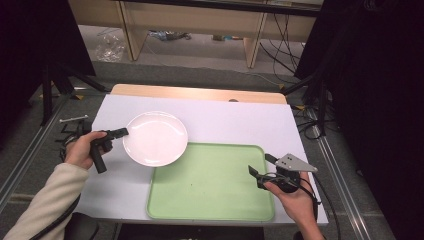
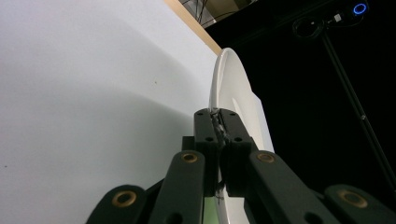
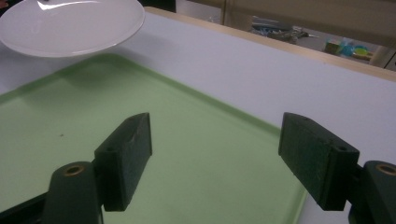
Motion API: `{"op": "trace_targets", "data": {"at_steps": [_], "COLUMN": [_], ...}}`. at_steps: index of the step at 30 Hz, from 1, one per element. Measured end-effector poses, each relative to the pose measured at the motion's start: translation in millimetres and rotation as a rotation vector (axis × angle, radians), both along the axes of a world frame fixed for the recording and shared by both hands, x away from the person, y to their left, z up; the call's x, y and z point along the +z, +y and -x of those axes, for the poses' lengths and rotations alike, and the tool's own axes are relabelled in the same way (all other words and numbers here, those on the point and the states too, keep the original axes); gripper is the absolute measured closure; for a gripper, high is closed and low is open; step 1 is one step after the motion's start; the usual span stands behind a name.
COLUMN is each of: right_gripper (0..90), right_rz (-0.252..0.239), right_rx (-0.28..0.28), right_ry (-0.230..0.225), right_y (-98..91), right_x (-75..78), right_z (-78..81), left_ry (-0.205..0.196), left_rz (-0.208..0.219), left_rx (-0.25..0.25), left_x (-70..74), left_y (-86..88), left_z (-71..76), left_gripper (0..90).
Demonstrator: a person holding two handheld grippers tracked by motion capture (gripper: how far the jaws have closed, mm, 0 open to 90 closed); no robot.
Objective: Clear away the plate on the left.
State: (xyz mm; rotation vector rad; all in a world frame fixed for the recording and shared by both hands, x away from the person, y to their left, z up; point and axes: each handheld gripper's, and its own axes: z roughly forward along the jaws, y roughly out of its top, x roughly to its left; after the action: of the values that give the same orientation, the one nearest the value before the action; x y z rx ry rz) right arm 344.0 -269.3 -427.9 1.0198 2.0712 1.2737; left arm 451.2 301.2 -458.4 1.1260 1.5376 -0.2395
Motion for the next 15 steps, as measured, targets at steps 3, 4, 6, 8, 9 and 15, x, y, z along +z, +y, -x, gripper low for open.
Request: {"op": "trace_targets", "data": {"at_steps": [3,4,6,8,9,15], "right_gripper": [26.5,26.6,26.5,26.6,26.6,26.5], "right_rz": [-0.027,-0.027,-0.029,-0.028,-0.027,-0.028], "right_rx": [0.008,0.007,0.008,0.008,0.007,0.009], "right_ry": [0.000,0.000,0.001,0.000,0.000,0.001], "right_y": [1.7,1.5,1.6,1.6,1.7,1.5], "right_x": [-1.4,-1.3,-1.4,-1.4,-1.4,-1.3], "right_z": [-0.5,-0.5,-0.6,-0.6,-0.6,-0.4], "left_ry": [0.010,0.008,0.011,0.009,0.012,-0.003], "left_rz": [-0.010,-0.006,-0.010,-0.005,-0.008,0.006], "left_rx": [-0.005,-0.008,-0.011,-0.009,-0.014,-0.013], "left_x": [0.3,0.4,0.5,0.1,0.2,-0.6], "left_y": [-1.4,-2.0,-2.8,-3.9,-4.4,-8.6], "left_z": [-0.2,-0.4,-0.3,-0.5,-0.6,-1.0], "left_gripper": [86.7,86.6,86.6,86.6,86.6,86.6]}}
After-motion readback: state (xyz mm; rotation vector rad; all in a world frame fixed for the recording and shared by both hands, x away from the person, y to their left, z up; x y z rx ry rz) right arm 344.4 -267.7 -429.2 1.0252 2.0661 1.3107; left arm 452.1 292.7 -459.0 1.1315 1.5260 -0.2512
